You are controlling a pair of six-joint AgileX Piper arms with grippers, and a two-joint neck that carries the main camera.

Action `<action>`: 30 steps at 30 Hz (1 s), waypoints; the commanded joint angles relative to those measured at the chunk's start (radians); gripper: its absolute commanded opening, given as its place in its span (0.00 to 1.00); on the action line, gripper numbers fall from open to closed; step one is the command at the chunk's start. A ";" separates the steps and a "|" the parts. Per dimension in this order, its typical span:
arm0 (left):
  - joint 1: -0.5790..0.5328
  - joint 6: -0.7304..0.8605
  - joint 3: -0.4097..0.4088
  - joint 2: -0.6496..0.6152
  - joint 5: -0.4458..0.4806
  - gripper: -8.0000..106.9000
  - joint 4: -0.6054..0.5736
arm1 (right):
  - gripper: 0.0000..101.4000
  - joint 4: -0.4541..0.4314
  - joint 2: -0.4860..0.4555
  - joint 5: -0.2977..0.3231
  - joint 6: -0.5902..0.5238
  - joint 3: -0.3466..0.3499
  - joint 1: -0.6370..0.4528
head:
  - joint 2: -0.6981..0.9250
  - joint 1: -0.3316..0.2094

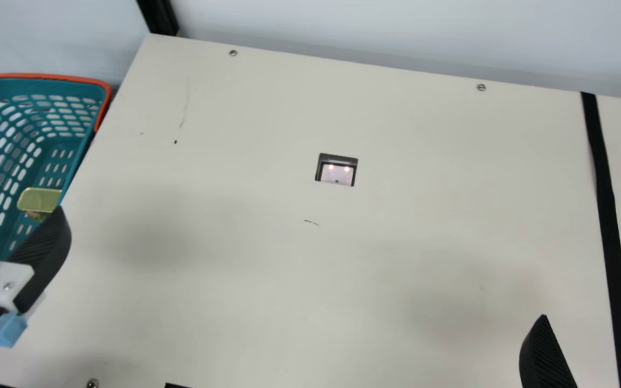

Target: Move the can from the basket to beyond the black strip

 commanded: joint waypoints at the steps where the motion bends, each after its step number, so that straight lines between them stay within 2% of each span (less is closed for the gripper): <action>1: 0.000 0.000 0.000 0.000 0.000 0.85 0.000 | 1.00 0.000 0.000 0.000 0.000 0.000 0.000 | 0.036 -0.007; 13: 0.000 0.000 0.000 0.000 0.000 0.85 0.000 | 1.00 0.000 0.000 0.000 0.000 0.000 0.000 | 0.216 -0.041; 30: 0.000 0.000 0.000 0.000 0.000 0.85 0.000 | 1.00 0.000 0.000 0.000 0.000 0.000 0.000 | 0.323 -0.164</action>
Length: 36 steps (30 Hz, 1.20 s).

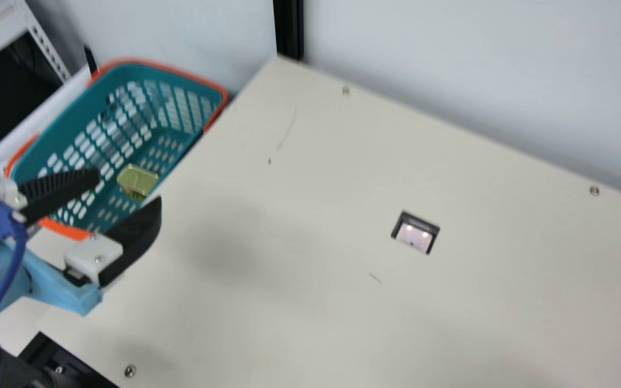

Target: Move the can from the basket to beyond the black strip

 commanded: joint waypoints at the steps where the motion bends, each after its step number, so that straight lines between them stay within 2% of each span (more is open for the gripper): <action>1: 0.000 0.000 0.000 0.000 0.000 0.85 0.000 | 1.00 0.000 0.000 0.000 0.000 0.000 0.000 | 0.030 -0.041; 21: 0.001 -0.012 -0.019 0.033 -0.004 0.85 -0.003 | 1.00 0.000 0.000 0.000 0.000 0.000 0.000 | 0.030 -0.041; 29: 0.026 -0.093 -0.144 0.145 -0.003 0.85 0.001 | 1.00 0.000 0.000 0.000 0.000 0.000 0.000 | 0.030 -0.041; 36: 0.098 -0.172 -0.291 0.312 -0.007 0.85 0.016 | 1.00 0.000 0.000 0.000 0.000 0.000 0.000 | 0.030 -0.041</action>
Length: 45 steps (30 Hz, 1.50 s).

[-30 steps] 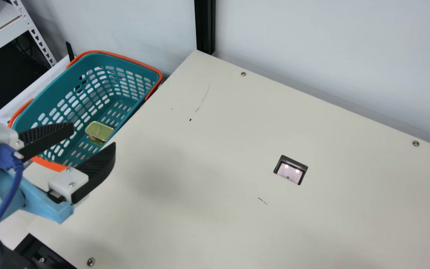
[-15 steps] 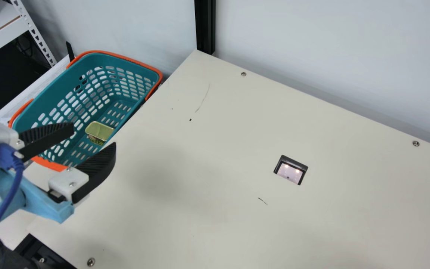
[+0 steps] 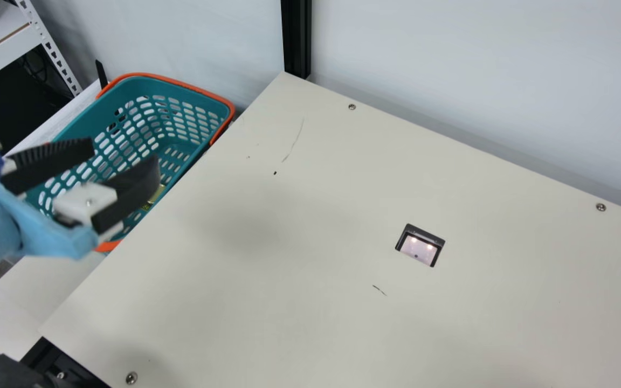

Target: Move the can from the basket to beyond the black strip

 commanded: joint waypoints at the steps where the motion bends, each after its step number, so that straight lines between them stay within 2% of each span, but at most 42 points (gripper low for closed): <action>1: 0.026 -0.019 -0.060 0.081 0.001 0.85 0.005 | 1.00 0.000 0.000 0.000 0.000 0.000 0.000 | 0.024 -0.031; 12: 0.227 0.009 -0.253 0.373 0.030 0.85 -0.007 | 1.00 0.000 0.000 0.000 0.000 0.000 0.000 | 0.024 -0.031; 20: 0.336 0.007 -0.351 0.567 0.059 0.85 -0.016 | 1.00 0.000 0.000 0.000 0.000 0.000 0.000 | 0.024 -0.031; 31: 0.336 -0.179 -0.412 0.805 0.090 0.85 0.037 | 1.00 0.000 0.000 0.000 0.000 0.000 0.000 | 0.024 -0.031; 45: 0.349 -0.482 -0.439 1.084 0.030 0.85 0.128 | 1.00 0.000 0.000 0.000 0.000 0.000 0.000 | 0.024 -0.031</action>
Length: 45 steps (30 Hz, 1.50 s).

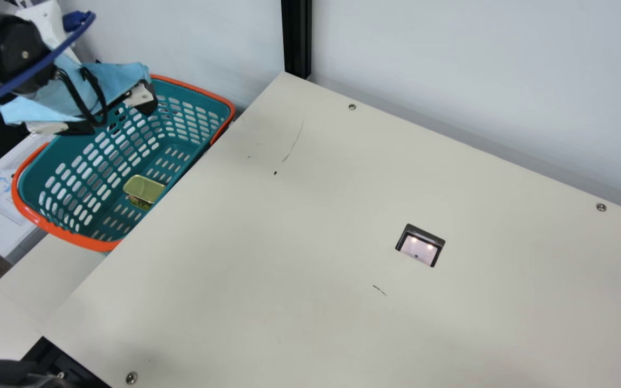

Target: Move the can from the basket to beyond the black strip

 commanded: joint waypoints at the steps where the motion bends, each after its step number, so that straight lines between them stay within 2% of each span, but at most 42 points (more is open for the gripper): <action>1: 0.008 -0.068 -0.005 0.062 -0.010 0.85 0.013 | 1.00 0.000 0.000 0.000 0.000 0.000 0.000 | 0.024 -0.031; 9: 0.052 -0.213 -0.046 0.228 -0.044 0.85 0.047 | 1.00 0.000 0.000 0.000 0.000 0.000 0.000 | 0.024 -0.031; 18: 0.099 -0.289 -0.123 0.401 -0.063 0.85 0.043 | 1.00 0.000 0.000 0.000 0.000 0.000 0.000 | 0.024 -0.031; 32: 0.149 -0.289 -0.283 0.639 -0.020 0.85 -0.020 | 1.00 0.000 0.000 0.000 0.000 0.000 0.000 | 0.024 -0.031; 45: 0.168 -0.276 -0.428 0.799 0.026 0.85 -0.036 | 1.00 0.000 0.000 0.000 0.000 0.000 0.000 | 0.024 -0.031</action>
